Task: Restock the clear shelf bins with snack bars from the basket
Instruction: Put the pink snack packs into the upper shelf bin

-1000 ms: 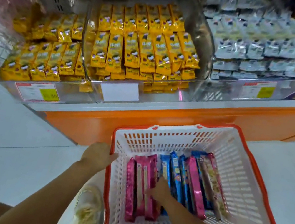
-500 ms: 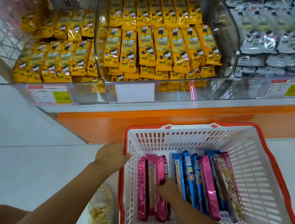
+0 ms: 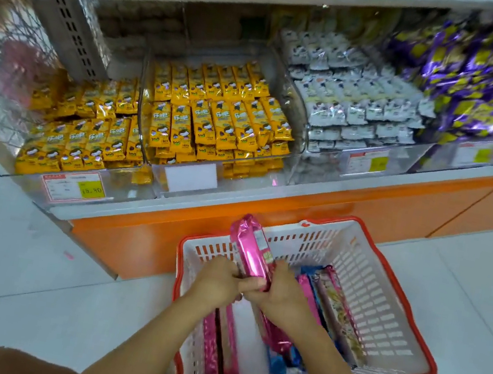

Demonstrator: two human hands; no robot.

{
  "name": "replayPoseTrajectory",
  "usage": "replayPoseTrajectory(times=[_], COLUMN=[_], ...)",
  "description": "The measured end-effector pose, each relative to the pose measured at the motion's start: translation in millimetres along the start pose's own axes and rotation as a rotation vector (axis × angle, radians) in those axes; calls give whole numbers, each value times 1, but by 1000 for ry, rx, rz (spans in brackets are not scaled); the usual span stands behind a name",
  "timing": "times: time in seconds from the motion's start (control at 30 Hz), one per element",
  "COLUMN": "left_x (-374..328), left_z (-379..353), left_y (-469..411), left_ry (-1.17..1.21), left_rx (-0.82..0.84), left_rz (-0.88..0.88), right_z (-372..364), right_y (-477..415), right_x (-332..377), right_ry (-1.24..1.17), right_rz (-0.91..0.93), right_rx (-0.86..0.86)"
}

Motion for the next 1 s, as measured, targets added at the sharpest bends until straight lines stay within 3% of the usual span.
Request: replayPoseTrajectory(times=[0.07,0.17,0.33,0.43,0.6,0.83,1.0], left_x=[-14,-31,-43,-47,-55,-74,-89], left_z=[2,9,12,12,14,13,13], left_y=[10,25,44,53,64,72,79], left_ry=[219,450,734,889,1063,1105,1045], left_rx=[-4,27,221,297,365,436,459], left_rz=[-88,-160,-242,-300,-392,-421,-456], right_z=[10,33,65,76,81,81,88], right_y=[11,31,63,69,76,82,95], right_x=[5,14,34,39,43,53,72], right_ry=[24,-168,-355,-468,-715,-711,-309], right_rz=[52,162,357,333,307,246,372], right_rx=[-50,-49,-9,-36,68,-2,-272])
Point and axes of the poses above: each hand's wrist, its own y-axis away from the middle knuckle, its own z-axis out of the back of the hand, x = y × z, the point moved 3 cm from there along -y, towards the middle knuckle, and after that the axes turned 15 degrees about x, right-handed, at the moved point
